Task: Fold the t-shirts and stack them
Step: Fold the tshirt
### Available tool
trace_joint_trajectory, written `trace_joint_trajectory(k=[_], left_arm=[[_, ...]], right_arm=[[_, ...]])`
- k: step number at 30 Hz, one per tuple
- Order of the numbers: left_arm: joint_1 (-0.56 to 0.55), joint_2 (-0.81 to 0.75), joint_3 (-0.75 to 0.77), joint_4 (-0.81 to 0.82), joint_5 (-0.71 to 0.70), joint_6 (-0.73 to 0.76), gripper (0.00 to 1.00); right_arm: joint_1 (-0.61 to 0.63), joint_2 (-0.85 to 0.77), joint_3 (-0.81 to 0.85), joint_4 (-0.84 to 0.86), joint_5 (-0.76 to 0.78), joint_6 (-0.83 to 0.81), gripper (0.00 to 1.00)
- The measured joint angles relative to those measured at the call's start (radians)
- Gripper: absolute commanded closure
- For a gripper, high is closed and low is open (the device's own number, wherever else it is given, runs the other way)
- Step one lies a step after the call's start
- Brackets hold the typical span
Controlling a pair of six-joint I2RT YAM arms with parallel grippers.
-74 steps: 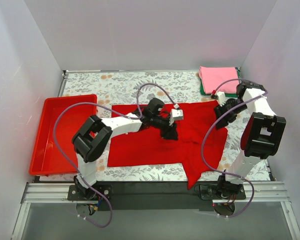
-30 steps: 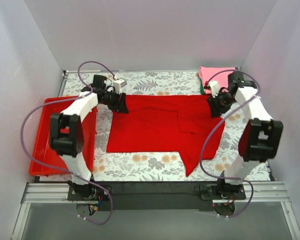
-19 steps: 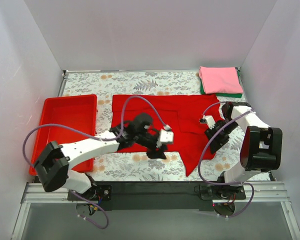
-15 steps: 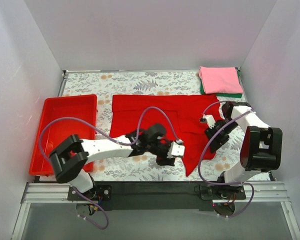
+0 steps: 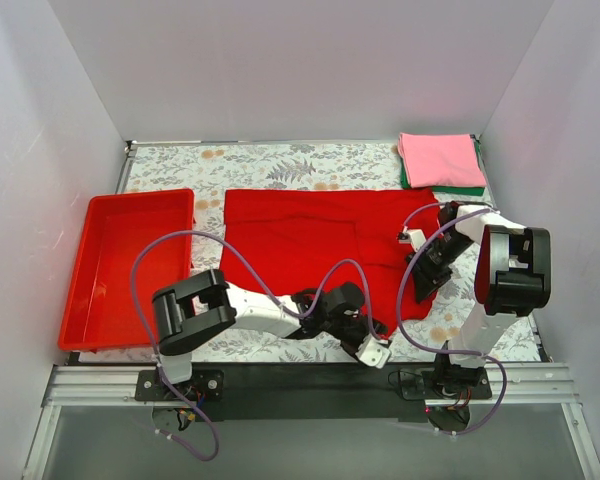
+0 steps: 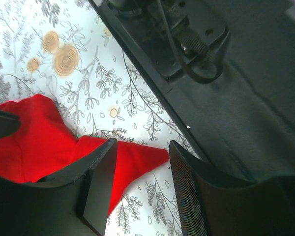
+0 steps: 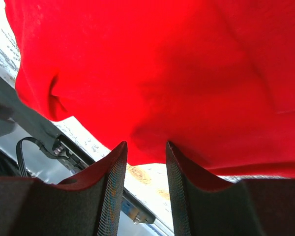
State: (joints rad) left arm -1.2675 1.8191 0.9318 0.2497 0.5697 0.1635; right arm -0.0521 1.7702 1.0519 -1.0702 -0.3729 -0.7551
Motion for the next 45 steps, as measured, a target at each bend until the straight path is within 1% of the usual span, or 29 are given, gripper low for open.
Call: trace_joint_trajectory(k=[4,7,9,11,12,13,15,16,19,21,24,28,30,34,35,36,38,40,42,43,45], left_arm=[[0.003,0.074,0.018,0.018,0.000,0.032,0.54],[0.016,0.096,0.024,0.029,0.006,0.037,0.56],[0.025,0.111,0.040,0.032,0.009,0.033,0.62],[0.037,0.132,0.060,0.038,0.009,0.027,0.71],[0.043,0.139,0.069,0.038,0.009,0.024,0.83],[0.048,0.146,0.078,0.033,0.006,0.021,0.90],[0.056,0.158,0.097,0.019,0.003,0.016,0.99],[0.061,0.159,0.101,0.012,0.004,0.011,1.00],[0.083,0.152,0.113,0.013,0.028,-0.031,1.00],[0.104,0.139,0.122,0.016,0.066,-0.105,1.00],[0.158,0.128,0.185,0.030,0.134,-0.293,1.00],[0.283,0.138,0.322,0.077,0.206,-0.569,1.00],[0.350,0.166,0.386,0.107,0.227,-0.713,1.00],[0.460,0.267,0.459,0.147,0.231,-0.953,1.00],[0.484,0.306,0.474,0.146,0.227,-1.019,0.97],[0.504,0.344,0.487,0.140,0.224,-1.075,0.89],[0.531,0.410,0.504,0.119,0.214,-1.161,0.82],[0.551,0.467,0.510,0.089,0.201,-1.233,0.68],[0.565,0.501,0.511,0.066,0.202,-1.301,0.67],[0.570,0.506,0.522,0.060,0.210,-1.330,0.62],[0.577,0.505,0.537,0.056,0.212,-1.371,0.61]], right_arm=[[0.000,0.000,0.017,0.007,0.001,0.000,0.57],[0.000,0.000,0.019,0.010,0.005,0.000,0.57],[0.000,0.000,0.019,0.016,0.009,-0.001,0.57],[0.000,0.002,0.019,0.024,0.012,-0.001,0.57],[0.000,0.004,0.019,0.027,0.012,-0.002,0.56],[0.000,0.006,0.019,0.028,0.013,-0.002,0.57],[0.000,0.012,0.020,0.031,0.016,-0.002,0.57],[0.000,0.018,0.023,0.031,0.017,-0.001,0.57],[0.000,0.033,0.039,0.030,0.020,0.000,0.57],[0.000,0.048,0.057,0.028,0.023,0.005,0.57],[0.000,0.074,0.096,0.026,0.026,0.021,0.56],[-0.014,0.097,0.180,0.034,0.023,0.043,0.50],[-0.034,0.098,0.257,0.028,0.013,0.055,0.48],[-0.071,0.082,0.394,0.044,0.007,0.071,0.47],[-0.079,0.068,0.401,0.048,0.008,0.071,0.48],[-0.084,0.051,0.401,0.049,0.009,0.070,0.49],[-0.085,0.014,0.387,0.038,0.006,0.062,0.50],[-0.077,-0.033,0.362,0.023,0.003,0.046,0.51],[-0.058,-0.085,0.325,0.010,0.003,0.032,0.51],[-0.043,-0.108,0.307,0.003,0.003,0.024,0.51],[-0.003,-0.148,0.272,-0.008,0.003,0.017,0.51]])
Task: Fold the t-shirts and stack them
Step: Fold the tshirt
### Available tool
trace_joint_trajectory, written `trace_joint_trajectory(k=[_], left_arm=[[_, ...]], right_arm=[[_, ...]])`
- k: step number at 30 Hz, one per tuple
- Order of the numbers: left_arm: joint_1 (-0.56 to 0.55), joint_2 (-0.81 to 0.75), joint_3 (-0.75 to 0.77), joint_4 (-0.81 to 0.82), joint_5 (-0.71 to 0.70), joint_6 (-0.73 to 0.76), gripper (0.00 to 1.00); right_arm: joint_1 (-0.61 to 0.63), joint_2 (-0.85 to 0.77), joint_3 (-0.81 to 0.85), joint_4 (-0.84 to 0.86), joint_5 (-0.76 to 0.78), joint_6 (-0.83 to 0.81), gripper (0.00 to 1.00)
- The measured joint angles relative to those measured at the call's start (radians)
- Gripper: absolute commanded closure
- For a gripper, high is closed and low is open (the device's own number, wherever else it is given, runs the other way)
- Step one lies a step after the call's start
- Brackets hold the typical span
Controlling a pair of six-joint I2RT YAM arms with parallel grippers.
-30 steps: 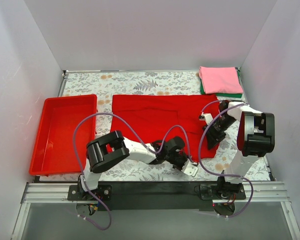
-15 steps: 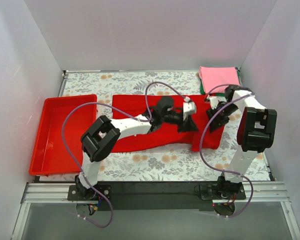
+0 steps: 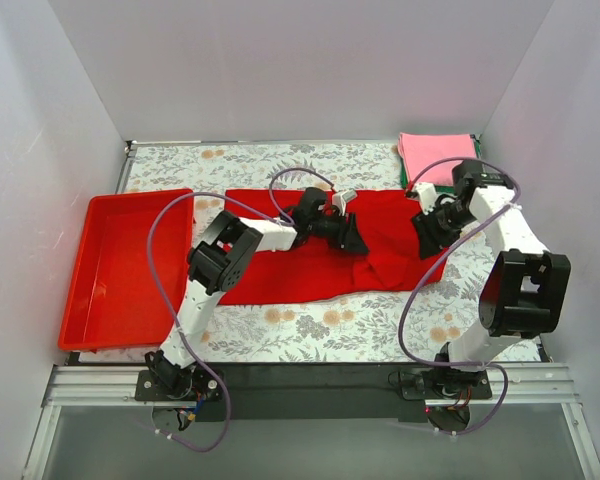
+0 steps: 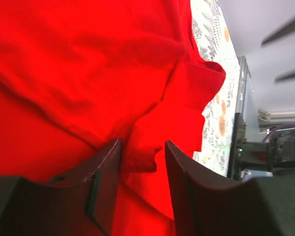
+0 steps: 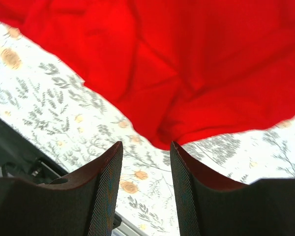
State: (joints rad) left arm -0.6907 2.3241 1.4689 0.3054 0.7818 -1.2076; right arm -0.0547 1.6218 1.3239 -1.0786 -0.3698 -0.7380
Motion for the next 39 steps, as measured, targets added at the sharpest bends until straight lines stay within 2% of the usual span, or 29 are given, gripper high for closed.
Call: trace_joint_trajectory(k=[6,15,22,30,32,35,36,38,39], left_arm=[[0.031,-0.055,-0.040,-0.024,0.000,-0.064,0.55],[0.197,-0.351,-0.218,-0.104,0.014,-0.081,0.53],[0.339,-0.512,-0.270,-0.231,0.015,0.026,0.52],[0.391,-0.550,-0.285,-0.327,0.015,0.110,0.51],[0.396,-0.551,-0.294,-0.336,0.015,0.120,0.51],[0.405,-0.551,-0.302,-0.354,0.015,0.130,0.51],[0.408,-0.551,-0.302,-0.358,0.016,0.132,0.50],[0.412,-0.551,-0.302,-0.359,0.016,0.134,0.50],[0.414,-0.551,-0.302,-0.359,0.018,0.135,0.50]], right_arm=[[0.175,-0.008,-0.069,0.005,0.004,0.011,0.52],[0.360,0.027,-0.152,0.086,0.051,0.049,0.53],[0.393,0.097,-0.169,0.144,0.085,0.052,0.56],[0.401,0.131,-0.191,0.169,0.110,0.052,0.59],[0.405,0.133,-0.192,0.171,0.110,0.051,0.63],[0.414,0.133,-0.196,0.174,0.110,0.050,0.76],[0.417,0.133,-0.196,0.174,0.110,0.051,0.88],[0.418,0.133,-0.196,0.177,0.113,0.050,0.98],[0.420,0.133,-0.196,0.177,0.114,0.051,0.99]])
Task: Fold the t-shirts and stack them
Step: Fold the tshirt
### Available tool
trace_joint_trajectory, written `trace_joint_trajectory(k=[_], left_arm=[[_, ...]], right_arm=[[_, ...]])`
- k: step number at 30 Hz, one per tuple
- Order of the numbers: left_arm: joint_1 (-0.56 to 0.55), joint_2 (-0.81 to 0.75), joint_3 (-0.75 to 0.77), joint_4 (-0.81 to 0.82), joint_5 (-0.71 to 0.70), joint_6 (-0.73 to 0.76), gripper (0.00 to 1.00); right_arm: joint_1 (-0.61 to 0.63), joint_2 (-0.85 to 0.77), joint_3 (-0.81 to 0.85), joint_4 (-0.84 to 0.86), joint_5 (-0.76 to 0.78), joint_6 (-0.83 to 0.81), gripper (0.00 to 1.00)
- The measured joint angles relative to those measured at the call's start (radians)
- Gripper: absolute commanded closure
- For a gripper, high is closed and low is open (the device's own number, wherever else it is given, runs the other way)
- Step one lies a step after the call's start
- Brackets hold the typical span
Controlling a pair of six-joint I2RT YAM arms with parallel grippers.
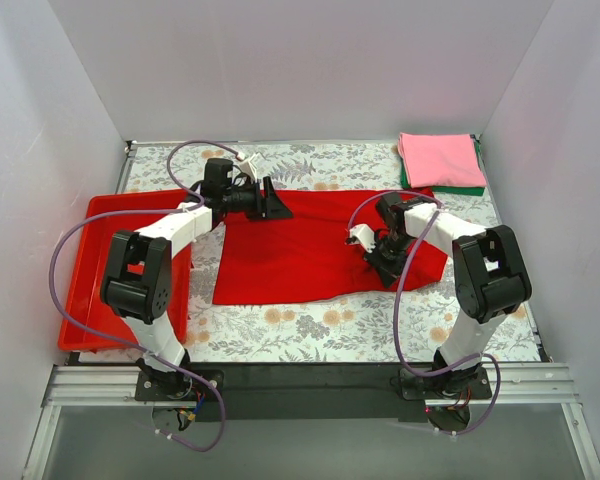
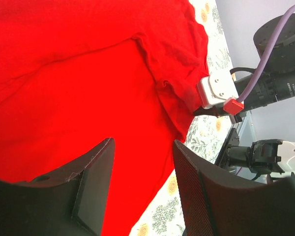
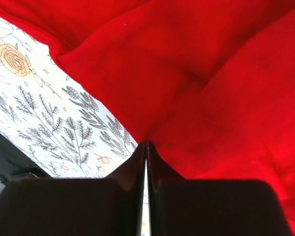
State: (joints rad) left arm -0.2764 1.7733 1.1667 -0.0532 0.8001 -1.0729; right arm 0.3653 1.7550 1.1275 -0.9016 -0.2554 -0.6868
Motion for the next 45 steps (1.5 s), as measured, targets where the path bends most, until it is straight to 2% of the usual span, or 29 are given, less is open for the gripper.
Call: trace_joint_trajectory(k=[7,13,17,24,25,26,27,28,29,31,34,35,38,39,42,45], left_arm=[[0.014,-0.010,-0.012,-0.008,0.002,0.012,0.51],[0.020,-0.064,-0.029,-0.045,0.001,0.044,0.50],[0.022,-0.134,-0.045,-0.072,0.000,0.081,0.50],[0.032,-0.269,-0.123,-0.142,-0.012,0.167,0.50],[0.032,-0.285,-0.131,-0.153,-0.016,0.179,0.50],[0.032,-0.298,-0.140,-0.161,-0.019,0.189,0.50],[0.032,-0.310,-0.146,-0.170,-0.023,0.198,0.50],[0.032,-0.319,-0.151,-0.180,-0.027,0.206,0.49],[0.032,-0.324,-0.155,-0.186,-0.030,0.212,0.49],[0.032,-0.330,-0.161,-0.206,-0.038,0.228,0.50],[0.032,-0.330,-0.163,-0.250,-0.059,0.264,0.50],[0.032,-0.331,-0.164,-0.267,-0.062,0.279,0.50],[0.032,-0.335,-0.167,-0.338,-0.068,0.345,0.51],[0.032,-0.336,-0.165,-0.377,-0.068,0.380,0.51],[0.039,-0.330,-0.143,-0.534,-0.070,0.521,0.52],[0.070,-0.320,-0.126,-0.674,-0.079,0.683,0.52]], right_arm=[[0.001,-0.055,0.011,-0.065,0.010,-0.037,0.99],[0.003,-0.225,0.003,-0.234,-0.019,-0.193,0.99],[0.026,-0.412,-0.119,-0.299,0.001,-0.303,0.99],[0.186,-0.860,-0.352,-0.369,0.028,-0.486,0.99],[0.204,-0.935,-0.373,-0.376,0.027,-0.508,0.96],[0.213,-0.993,-0.388,-0.378,0.026,-0.567,0.70],[0.219,-1.073,-0.403,-0.383,0.033,-0.629,0.61],[0.220,-1.146,-0.415,-0.383,0.037,-0.679,0.41],[0.220,-1.207,-0.425,-0.381,0.039,-0.712,0.14],[0.220,-1.278,-0.438,-0.363,0.048,-0.768,0.11],[0.224,-1.259,-0.438,-0.318,0.084,-0.746,0.19],[0.224,-1.222,-0.432,-0.315,0.093,-0.718,0.25],[0.222,-1.035,-0.396,-0.292,0.103,-0.594,0.36],[0.214,-0.963,-0.379,-0.285,0.101,-0.554,0.37],[0.134,-0.782,-0.356,-0.238,0.077,-0.474,0.39],[-0.027,-0.660,-0.348,-0.226,0.056,-0.450,0.40]])
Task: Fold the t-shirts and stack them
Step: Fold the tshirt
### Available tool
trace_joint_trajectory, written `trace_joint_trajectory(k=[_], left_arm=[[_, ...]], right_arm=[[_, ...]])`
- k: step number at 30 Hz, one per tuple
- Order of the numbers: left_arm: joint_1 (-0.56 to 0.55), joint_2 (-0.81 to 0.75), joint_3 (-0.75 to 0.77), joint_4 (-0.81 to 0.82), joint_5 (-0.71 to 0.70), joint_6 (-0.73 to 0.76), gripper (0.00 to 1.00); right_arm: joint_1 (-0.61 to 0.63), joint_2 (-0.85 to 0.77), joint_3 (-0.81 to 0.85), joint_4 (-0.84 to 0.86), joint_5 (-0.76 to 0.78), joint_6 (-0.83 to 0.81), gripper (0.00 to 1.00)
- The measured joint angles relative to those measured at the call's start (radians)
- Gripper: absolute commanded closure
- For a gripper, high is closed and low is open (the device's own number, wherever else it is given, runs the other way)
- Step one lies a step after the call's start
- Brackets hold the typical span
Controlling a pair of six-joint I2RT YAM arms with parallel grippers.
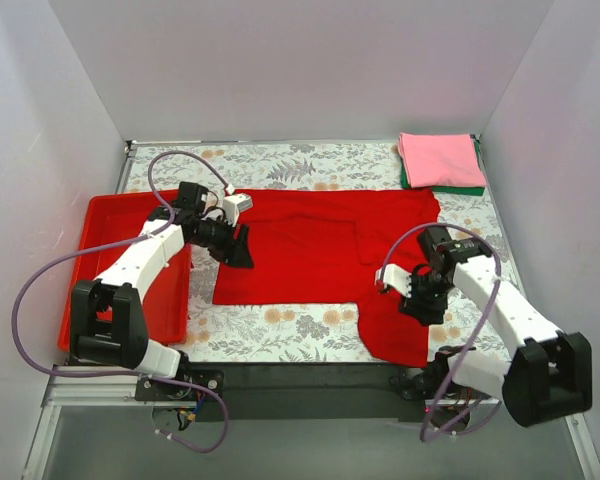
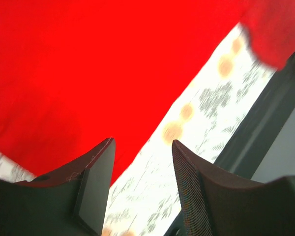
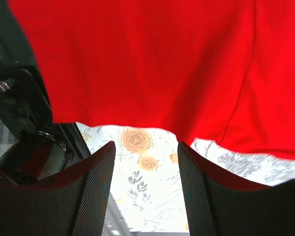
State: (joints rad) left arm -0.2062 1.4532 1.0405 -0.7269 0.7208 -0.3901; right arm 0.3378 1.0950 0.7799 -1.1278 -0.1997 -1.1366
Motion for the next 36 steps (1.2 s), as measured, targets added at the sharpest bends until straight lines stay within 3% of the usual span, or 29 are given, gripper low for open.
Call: trace_joint_trajectory(k=[5,12,18,21,24,25,26,36], left_arm=[[0.069,0.000,-0.001,-0.122,-0.061,0.192,0.52],[0.080,0.006,-0.022,-0.176,-0.114,0.361,0.53],[0.080,0.001,-0.085,-0.220,-0.174,0.561,0.61],[0.080,-0.026,-0.137,-0.240,-0.207,0.680,0.63],[0.080,-0.056,-0.167,-0.265,-0.219,0.788,0.64],[0.080,-0.067,-0.178,-0.270,-0.222,0.819,0.64],[0.080,-0.077,-0.191,-0.271,-0.225,0.847,0.64],[0.080,-0.126,-0.303,-0.204,-0.236,0.976,0.64]], right_arm=[[-0.156,0.150,0.046,0.014,-0.006,0.005,0.41],[-0.166,0.212,0.061,0.080,-0.001,0.016,0.50],[-0.166,0.232,0.005,0.172,0.018,0.023,0.62],[-0.166,0.234,-0.027,0.210,0.027,0.030,0.70],[-0.166,0.235,-0.050,0.238,0.035,0.038,0.86],[-0.166,0.235,-0.054,0.245,0.037,0.039,0.96],[-0.166,0.235,-0.056,0.251,0.039,0.042,0.99],[-0.166,0.233,-0.057,0.271,0.042,0.053,0.99]])
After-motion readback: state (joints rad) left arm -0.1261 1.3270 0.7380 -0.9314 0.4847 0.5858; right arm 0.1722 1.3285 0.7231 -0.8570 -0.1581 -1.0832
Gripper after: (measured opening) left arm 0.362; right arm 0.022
